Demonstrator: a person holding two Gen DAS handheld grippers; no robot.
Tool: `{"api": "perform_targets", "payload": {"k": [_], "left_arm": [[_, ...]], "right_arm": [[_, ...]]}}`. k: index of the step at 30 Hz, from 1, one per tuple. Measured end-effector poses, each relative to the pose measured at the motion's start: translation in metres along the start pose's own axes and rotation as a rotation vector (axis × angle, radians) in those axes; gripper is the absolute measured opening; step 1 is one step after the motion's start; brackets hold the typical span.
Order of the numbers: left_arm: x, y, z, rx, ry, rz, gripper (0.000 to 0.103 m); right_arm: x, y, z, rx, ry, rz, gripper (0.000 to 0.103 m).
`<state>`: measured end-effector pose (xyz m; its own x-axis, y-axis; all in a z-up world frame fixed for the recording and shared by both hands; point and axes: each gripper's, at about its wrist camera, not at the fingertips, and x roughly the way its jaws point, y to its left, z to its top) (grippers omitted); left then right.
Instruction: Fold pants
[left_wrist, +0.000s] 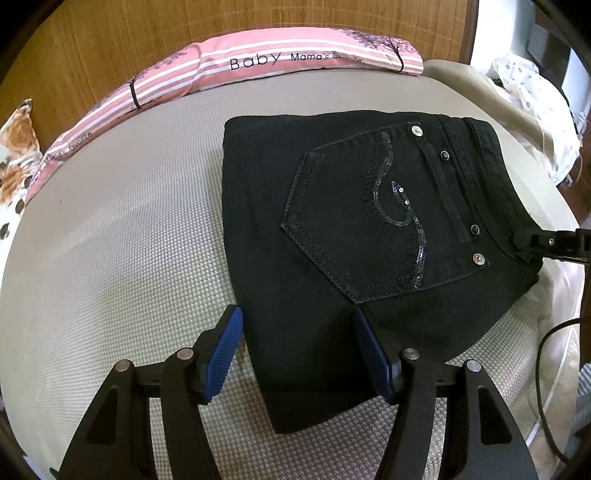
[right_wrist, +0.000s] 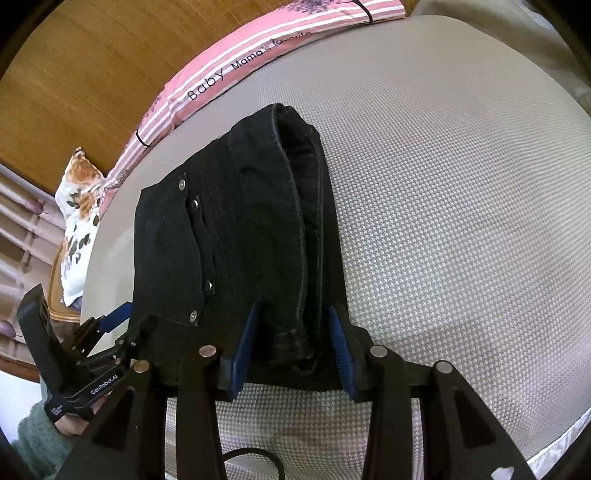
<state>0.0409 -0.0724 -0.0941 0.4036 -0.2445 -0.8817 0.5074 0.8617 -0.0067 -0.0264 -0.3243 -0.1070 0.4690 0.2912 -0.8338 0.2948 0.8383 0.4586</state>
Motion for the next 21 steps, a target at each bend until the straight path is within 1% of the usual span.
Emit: {"api": "perform_targets", "payload": {"k": [4, 6, 7, 8, 13, 15, 18, 19, 21], "left_arm": [[-0.001, 0.000, 0.001, 0.002, -0.003, 0.006, 0.064], [-0.002, 0.000, 0.002, 0.001, -0.005, 0.008, 0.065], [-0.003, 0.001, 0.001, 0.000, -0.005, 0.008, 0.065], [-0.003, 0.001, 0.001, -0.003, -0.007, 0.006, 0.065], [-0.013, 0.004, 0.005, -0.008, -0.032, 0.003, 0.065], [-0.021, 0.011, 0.008, -0.029, -0.052, -0.029, 0.065], [-0.032, 0.034, 0.017, -0.108, -0.090, -0.109, 0.065], [-0.032, 0.043, 0.020, -0.136, -0.091, -0.133, 0.065], [-0.026, 0.059, 0.026, -0.187, -0.071, -0.173, 0.065]], "right_arm": [[0.000, -0.001, 0.001, 0.005, 0.002, 0.001, 0.036], [0.000, -0.003, 0.002, 0.013, 0.004, -0.004, 0.041], [-0.001, -0.004, 0.001, 0.018, 0.004, -0.015, 0.050], [-0.002, -0.005, 0.002, 0.028, 0.006, -0.021, 0.054], [-0.006, -0.008, 0.008, 0.044, 0.022, 0.022, 0.055], [-0.011, -0.008, 0.011, 0.044, 0.022, 0.033, 0.055], [-0.021, -0.011, 0.019, 0.041, 0.007, 0.079, 0.062], [-0.024, -0.012, 0.021, 0.036, -0.002, 0.095, 0.064], [-0.024, -0.016, 0.028, 0.028, -0.002, 0.135, 0.066]]}}
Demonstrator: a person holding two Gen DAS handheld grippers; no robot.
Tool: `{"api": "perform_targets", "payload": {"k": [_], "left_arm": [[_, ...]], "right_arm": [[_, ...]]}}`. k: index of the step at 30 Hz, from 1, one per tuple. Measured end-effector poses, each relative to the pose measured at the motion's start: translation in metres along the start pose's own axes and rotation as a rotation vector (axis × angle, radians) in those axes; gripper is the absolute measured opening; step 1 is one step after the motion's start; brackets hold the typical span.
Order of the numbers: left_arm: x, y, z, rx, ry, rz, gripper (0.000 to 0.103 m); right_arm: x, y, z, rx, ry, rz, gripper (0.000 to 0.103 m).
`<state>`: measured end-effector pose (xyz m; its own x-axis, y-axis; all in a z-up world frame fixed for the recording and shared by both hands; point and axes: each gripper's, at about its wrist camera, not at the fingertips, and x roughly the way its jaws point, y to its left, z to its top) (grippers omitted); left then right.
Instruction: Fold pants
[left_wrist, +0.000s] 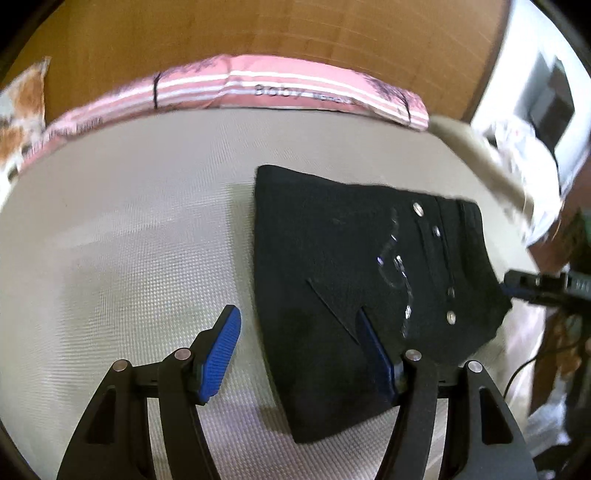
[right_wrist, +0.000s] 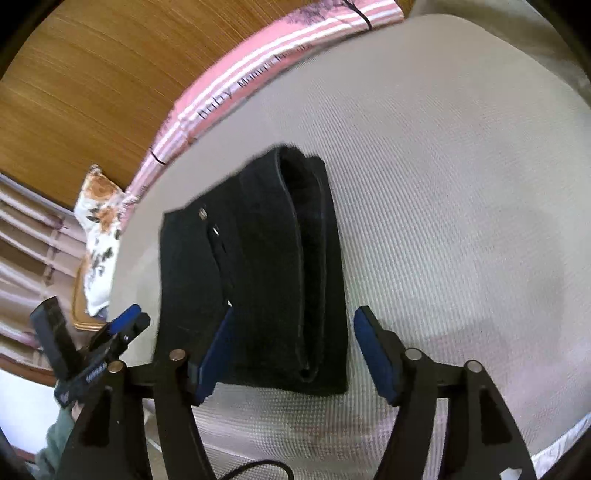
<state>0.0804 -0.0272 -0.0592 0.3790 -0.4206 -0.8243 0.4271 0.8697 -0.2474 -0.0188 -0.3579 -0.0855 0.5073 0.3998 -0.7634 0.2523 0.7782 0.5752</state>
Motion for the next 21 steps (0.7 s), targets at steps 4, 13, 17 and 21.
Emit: {"api": "perform_targets", "payload": {"k": [4, 13, 17, 21], "left_arm": [[0.018, 0.025, 0.009, -0.105, 0.072, -0.080, 0.065], [0.049, 0.039, 0.013, -0.196, 0.167, -0.196, 0.065], [0.058, 0.033, 0.023, -0.186, 0.182, -0.236, 0.065], [0.067, 0.025, 0.036, -0.130, 0.168, -0.212, 0.065]], "right_arm": [[0.013, -0.013, 0.014, 0.009, 0.036, 0.082, 0.066], [0.038, -0.042, 0.025, 0.039, 0.099, 0.186, 0.067], [0.057, -0.039, 0.033, 0.019, 0.140, 0.258, 0.050], [0.076, -0.029, 0.044, -0.002, 0.142, 0.288, 0.048]]}}
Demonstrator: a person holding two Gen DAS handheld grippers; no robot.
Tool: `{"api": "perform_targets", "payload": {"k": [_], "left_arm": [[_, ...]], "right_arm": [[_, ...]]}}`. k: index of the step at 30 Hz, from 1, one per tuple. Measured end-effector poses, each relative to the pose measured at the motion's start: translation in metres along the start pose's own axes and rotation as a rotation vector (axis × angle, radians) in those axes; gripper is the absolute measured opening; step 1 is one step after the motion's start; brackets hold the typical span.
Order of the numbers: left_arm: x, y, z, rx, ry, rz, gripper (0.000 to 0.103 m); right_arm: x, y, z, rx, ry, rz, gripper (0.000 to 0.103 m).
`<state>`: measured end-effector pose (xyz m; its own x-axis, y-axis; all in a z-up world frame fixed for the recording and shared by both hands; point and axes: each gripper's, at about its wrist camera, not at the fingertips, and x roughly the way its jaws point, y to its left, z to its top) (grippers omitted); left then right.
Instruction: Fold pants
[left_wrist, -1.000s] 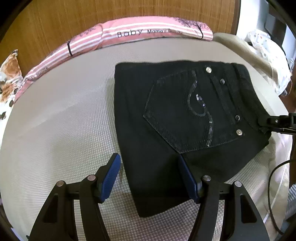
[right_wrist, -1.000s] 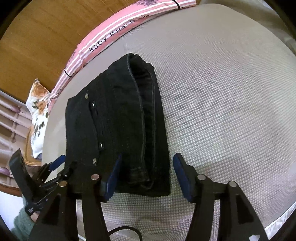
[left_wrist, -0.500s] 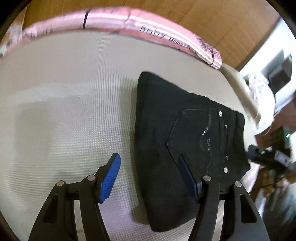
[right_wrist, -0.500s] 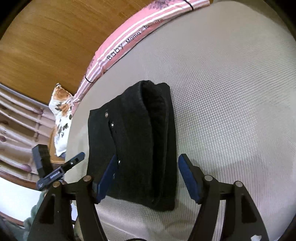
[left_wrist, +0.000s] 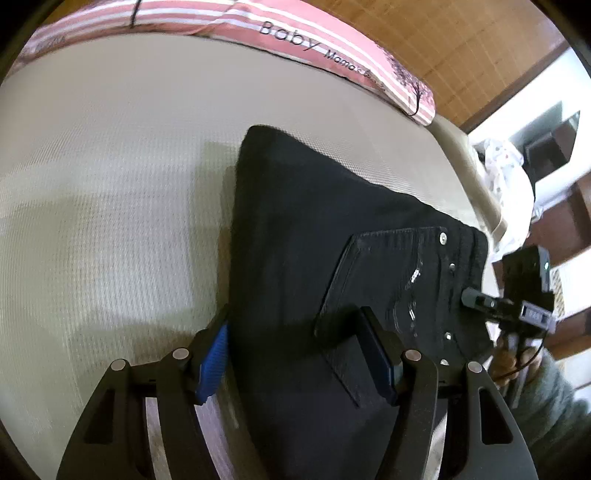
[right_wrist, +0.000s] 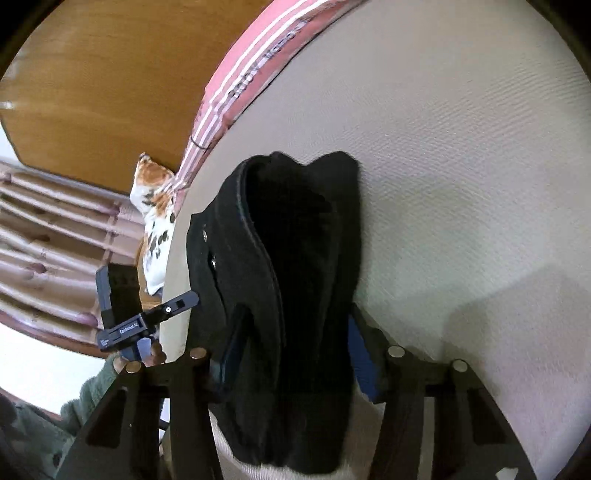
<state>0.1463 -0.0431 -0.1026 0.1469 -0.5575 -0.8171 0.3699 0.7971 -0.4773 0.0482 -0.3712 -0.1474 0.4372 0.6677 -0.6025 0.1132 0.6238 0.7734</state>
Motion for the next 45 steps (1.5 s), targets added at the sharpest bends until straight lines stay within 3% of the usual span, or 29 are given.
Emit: {"api": "perform_targets", "payload": {"k": [4, 6, 9, 12, 18, 24, 29, 38, 43, 45], "left_arm": [[0.004, 0.000, 0.007, -0.020, -0.029, 0.006, 0.063], [0.002, 0.000, 0.005, -0.021, -0.036, 0.030, 0.047], [-0.004, -0.001, 0.006, -0.033, -0.056, 0.032, 0.030], [-0.013, -0.007, 0.008, -0.014, -0.067, 0.044, 0.021], [-0.040, 0.000, 0.008, -0.015, -0.101, 0.046, 0.020], [-0.079, 0.042, 0.021, -0.049, -0.157, 0.117, 0.020], [-0.096, 0.083, 0.054, -0.076, -0.187, 0.206, 0.020], [-0.096, 0.138, 0.108, -0.110, -0.218, 0.238, 0.020], [-0.068, 0.161, 0.117, -0.109, -0.179, 0.280, 0.023], [-0.056, 0.167, 0.111, -0.108, -0.176, 0.314, 0.036]], "right_arm": [[0.008, 0.002, 0.005, 0.037, -0.023, -0.004, 0.038], [0.006, 0.008, 0.001, 0.047, -0.046, -0.026, 0.034], [0.003, 0.023, -0.001, 0.056, -0.072, -0.063, 0.029], [-0.002, 0.045, 0.000, 0.027, -0.086, -0.094, 0.025], [0.004, 0.086, 0.010, -0.006, -0.066, -0.107, 0.024], [0.054, 0.120, 0.039, -0.030, -0.018, -0.057, 0.023], [0.115, 0.143, 0.077, -0.044, 0.016, -0.024, 0.023], [0.175, 0.170, 0.129, -0.061, 0.026, -0.030, 0.023], [0.196, 0.165, 0.141, -0.133, 0.018, -0.132, 0.024], [0.203, 0.163, 0.137, -0.211, 0.009, -0.231, 0.032]]}}
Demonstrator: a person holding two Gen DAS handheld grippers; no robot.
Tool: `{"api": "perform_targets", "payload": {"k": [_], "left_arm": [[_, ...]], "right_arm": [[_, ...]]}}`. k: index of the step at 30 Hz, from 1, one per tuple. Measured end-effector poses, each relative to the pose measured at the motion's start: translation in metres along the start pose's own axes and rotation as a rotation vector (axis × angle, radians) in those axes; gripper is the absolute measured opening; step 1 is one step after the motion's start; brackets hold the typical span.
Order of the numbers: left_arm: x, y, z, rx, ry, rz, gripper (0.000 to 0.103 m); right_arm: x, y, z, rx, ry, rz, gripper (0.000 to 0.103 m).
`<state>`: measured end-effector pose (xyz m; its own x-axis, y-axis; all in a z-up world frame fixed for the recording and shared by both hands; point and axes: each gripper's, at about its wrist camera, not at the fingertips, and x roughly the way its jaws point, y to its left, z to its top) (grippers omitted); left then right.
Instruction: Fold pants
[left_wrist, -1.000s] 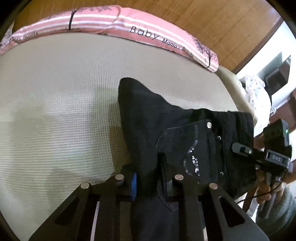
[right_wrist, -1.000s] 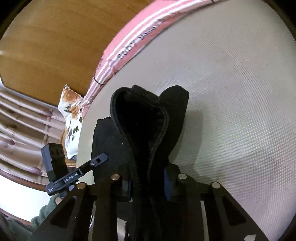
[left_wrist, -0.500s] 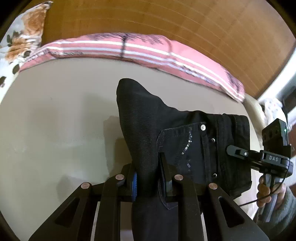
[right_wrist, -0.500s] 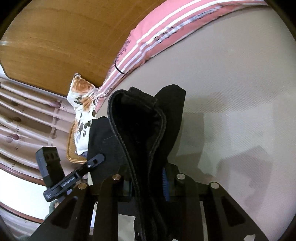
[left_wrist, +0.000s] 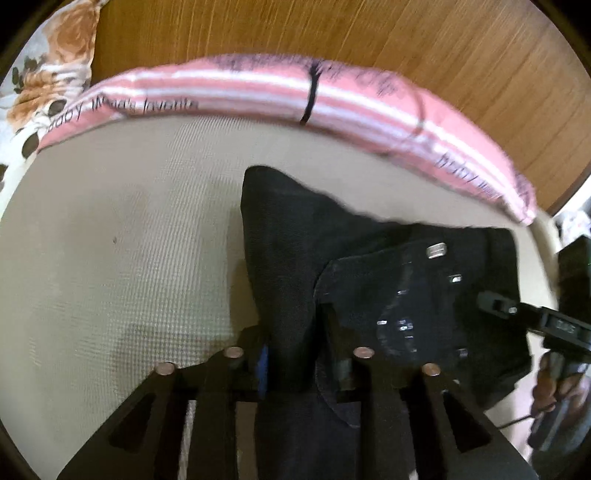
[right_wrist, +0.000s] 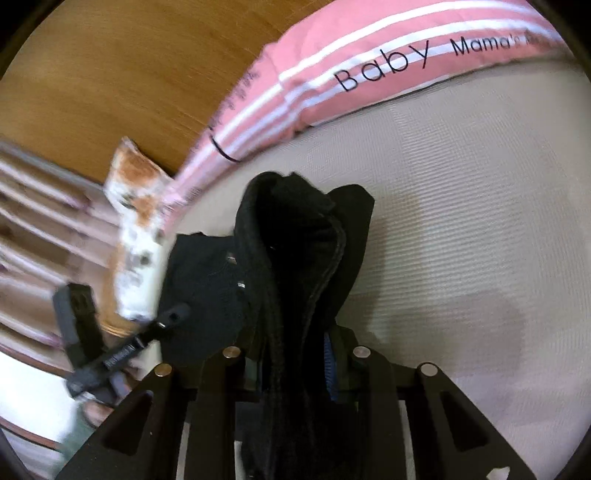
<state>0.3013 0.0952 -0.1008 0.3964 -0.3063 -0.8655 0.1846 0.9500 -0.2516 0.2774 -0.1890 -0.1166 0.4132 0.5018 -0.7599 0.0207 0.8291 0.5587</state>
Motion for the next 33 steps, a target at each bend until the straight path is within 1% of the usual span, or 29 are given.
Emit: {"api": "perform_targets", "payload": {"k": [1, 2, 3, 4, 7, 9, 11, 14, 16, 17, 18, 21, 24, 25, 26, 29, 30, 31, 32, 33], "left_arm": [[0.002, 0.000, -0.003, 0.003, -0.011, 0.015, 0.040], [0.001, 0.000, -0.007, 0.010, -0.035, 0.027, 0.041], [-0.001, -0.001, -0.011, 0.018, -0.060, 0.034, 0.043], [-0.002, -0.002, -0.013, 0.020, -0.068, 0.046, 0.045], [-0.009, -0.006, -0.023, 0.023, -0.087, 0.097, 0.046], [-0.017, -0.012, -0.033, 0.042, -0.103, 0.145, 0.047], [-0.027, -0.020, -0.046, 0.063, -0.119, 0.206, 0.047], [-0.040, -0.029, -0.061, 0.075, -0.135, 0.257, 0.047], [-0.050, -0.034, -0.071, 0.069, -0.142, 0.279, 0.048], [-0.055, -0.037, -0.076, 0.067, -0.144, 0.293, 0.048], [-0.060, -0.041, -0.081, 0.067, -0.146, 0.309, 0.051], [-0.076, -0.053, -0.095, 0.084, -0.161, 0.335, 0.058], [-0.094, -0.061, -0.107, 0.084, -0.179, 0.341, 0.061], [-0.100, -0.063, -0.111, 0.077, -0.186, 0.338, 0.061], [-0.107, -0.065, -0.114, 0.069, -0.194, 0.332, 0.062], [-0.122, -0.073, -0.123, 0.061, -0.215, 0.335, 0.065], [-0.126, -0.075, -0.126, 0.059, -0.218, 0.336, 0.065], [-0.131, -0.077, -0.129, 0.057, -0.222, 0.333, 0.065], [-0.135, -0.079, -0.132, 0.054, -0.226, 0.329, 0.065], [-0.140, -0.081, -0.137, 0.051, -0.232, 0.329, 0.065]], "right_arm": [[0.001, 0.001, -0.003, -0.030, -0.007, -0.040, 0.043], [0.002, 0.002, -0.006, -0.052, -0.014, -0.067, 0.050], [0.002, 0.002, -0.008, -0.064, -0.019, -0.084, 0.053], [0.000, 0.002, -0.010, -0.070, -0.023, -0.098, 0.055], [-0.008, 0.003, -0.015, -0.079, -0.032, -0.125, 0.055], [-0.017, 0.006, -0.022, -0.098, -0.049, -0.142, 0.055], [-0.029, 0.010, -0.035, -0.119, -0.066, -0.165, 0.055], [-0.047, 0.015, -0.056, -0.142, -0.091, -0.190, 0.055], [-0.052, 0.017, -0.068, -0.165, -0.092, -0.203, 0.057], [-0.052, 0.018, -0.071, -0.171, -0.092, -0.224, 0.058], [-0.052, 0.018, -0.075, -0.182, -0.087, -0.255, 0.059], [-0.055, 0.019, -0.076, -0.174, -0.089, -0.278, 0.060], [-0.067, 0.035, -0.082, -0.205, -0.123, -0.308, 0.060], [-0.072, 0.042, -0.086, -0.227, -0.139, -0.322, 0.063], [-0.077, 0.050, -0.091, -0.251, -0.157, -0.342, 0.073], [-0.093, 0.074, -0.109, -0.328, -0.224, -0.369, 0.086], [-0.097, 0.081, -0.115, -0.345, -0.235, -0.380, 0.088], [-0.101, 0.089, -0.122, -0.359, -0.238, -0.390, 0.094], [-0.104, 0.094, -0.127, -0.364, -0.240, -0.385, 0.097], [-0.106, 0.099, -0.133, -0.368, -0.241, -0.384, 0.097]]}}
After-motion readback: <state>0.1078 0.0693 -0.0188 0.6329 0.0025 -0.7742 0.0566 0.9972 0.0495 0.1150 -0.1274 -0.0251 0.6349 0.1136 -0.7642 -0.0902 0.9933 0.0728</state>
